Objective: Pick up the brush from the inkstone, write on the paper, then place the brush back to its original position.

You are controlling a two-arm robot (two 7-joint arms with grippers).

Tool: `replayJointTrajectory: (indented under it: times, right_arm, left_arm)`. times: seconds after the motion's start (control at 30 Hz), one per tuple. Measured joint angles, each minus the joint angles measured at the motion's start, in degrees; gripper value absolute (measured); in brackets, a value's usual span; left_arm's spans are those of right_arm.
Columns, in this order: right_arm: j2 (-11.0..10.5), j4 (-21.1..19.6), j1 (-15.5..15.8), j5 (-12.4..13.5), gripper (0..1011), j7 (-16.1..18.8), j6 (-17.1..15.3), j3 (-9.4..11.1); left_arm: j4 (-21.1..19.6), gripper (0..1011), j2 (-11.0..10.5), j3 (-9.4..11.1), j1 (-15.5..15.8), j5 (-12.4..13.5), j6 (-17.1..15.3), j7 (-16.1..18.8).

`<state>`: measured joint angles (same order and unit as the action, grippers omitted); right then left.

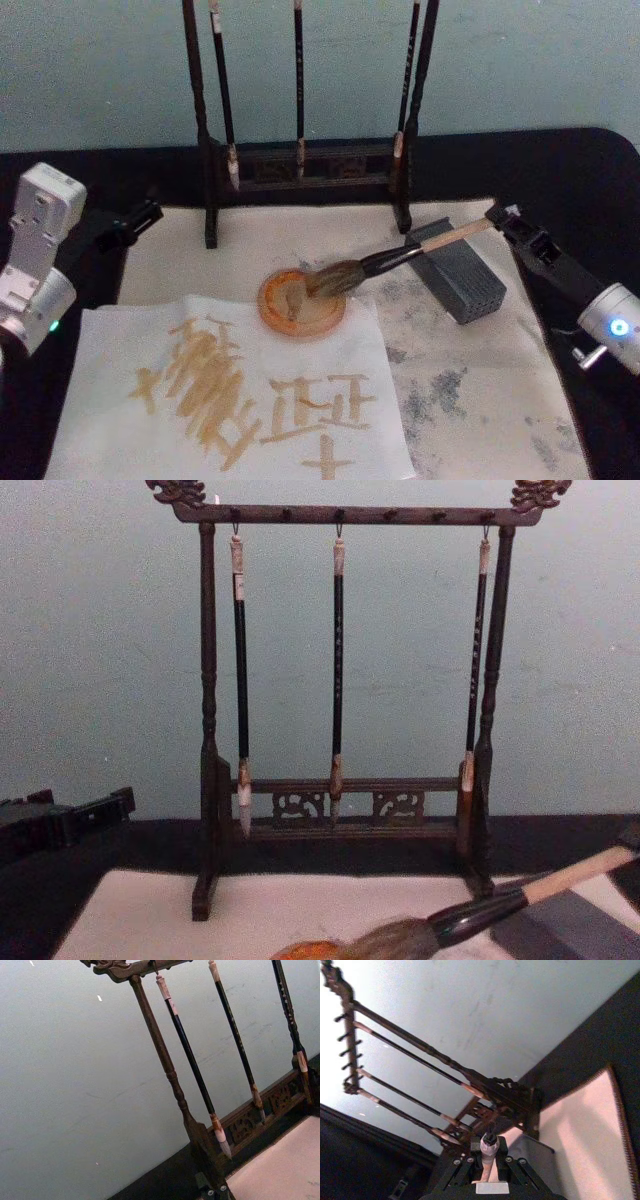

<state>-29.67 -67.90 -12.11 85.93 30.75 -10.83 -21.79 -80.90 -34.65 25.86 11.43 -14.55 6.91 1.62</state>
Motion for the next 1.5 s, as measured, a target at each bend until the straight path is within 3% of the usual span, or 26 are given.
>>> replayJointTrajectory:
  times: [0.27,0.4,0.47,0.83,0.93,1.03,1.13,1.5]
  right_arm:
    - [-2.42,-4.74,1.85,1.1,176,0.11,1.1,0.06]
    - [-4.58,-8.85,2.99,-0.18,176,-0.79,2.5,-0.55]
    - [-6.58,-12.57,3.8,-2.62,176,-1.93,4.04,-1.18]
    - [-13.0,-26.68,6.97,-12.29,176,-5.06,7.68,-1.79]
    - [-13.72,-29.12,7.48,-14.38,176,-5.18,8.29,-1.89]
    - [-14.17,-32.09,7.71,-18.24,176,-5.46,8.74,-2.75]
    - [-14.06,-33.21,7.55,-19.81,176,-5.5,8.55,-3.41]
    - [-11.57,-35.26,5.68,-26.95,176,-5.89,6.93,-6.66]
  left_arm:
    - [0.0,1002,0.0,0.0,0.0,0.0,0.0,0.0]
    - [0.0,1002,0.0,0.0,0.0,0.0,0.0,0.0]
    - [0.0,1000,0.0,0.0,0.0,0.0,0.0,0.0]
    - [0.0,1002,0.0,0.0,0.0,0.0,0.0,0.0]
    - [0.0,1002,0.0,0.0,0.0,0.0,0.0,0.0]
    - [0.0,1002,0.0,0.0,0.0,0.0,0.0,0.0]
    - [0.0,1002,0.0,0.0,0.0,0.0,0.0,0.0]
    - [0.0,1002,0.0,0.0,0.0,0.0,0.0,0.0]
